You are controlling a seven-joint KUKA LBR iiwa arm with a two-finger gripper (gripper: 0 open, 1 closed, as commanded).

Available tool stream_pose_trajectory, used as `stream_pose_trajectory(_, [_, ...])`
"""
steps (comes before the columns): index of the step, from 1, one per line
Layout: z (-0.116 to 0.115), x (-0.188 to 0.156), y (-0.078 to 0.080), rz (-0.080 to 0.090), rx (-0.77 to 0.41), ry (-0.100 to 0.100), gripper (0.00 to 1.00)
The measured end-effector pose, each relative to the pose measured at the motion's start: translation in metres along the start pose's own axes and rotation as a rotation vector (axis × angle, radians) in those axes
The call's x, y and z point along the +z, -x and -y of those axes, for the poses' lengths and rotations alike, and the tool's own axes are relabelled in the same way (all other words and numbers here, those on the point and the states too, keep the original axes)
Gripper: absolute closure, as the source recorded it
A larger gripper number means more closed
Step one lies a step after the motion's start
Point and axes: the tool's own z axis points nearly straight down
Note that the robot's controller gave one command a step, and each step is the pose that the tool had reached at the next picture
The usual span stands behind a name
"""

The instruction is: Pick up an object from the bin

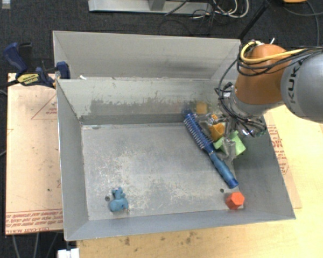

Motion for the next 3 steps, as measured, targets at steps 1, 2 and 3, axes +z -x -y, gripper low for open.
stream_pose_trajectory(1, [0.021,-0.004,-0.027,0.0,0.078,-0.014,0.0])
stream_pose_trajectory(2, [0.018,-0.006,-0.024,0.002,0.078,-0.007,1.0])
stream_pose_trajectory(3, [0.013,-0.139,-0.016,-0.003,0.066,-0.031,1.0])
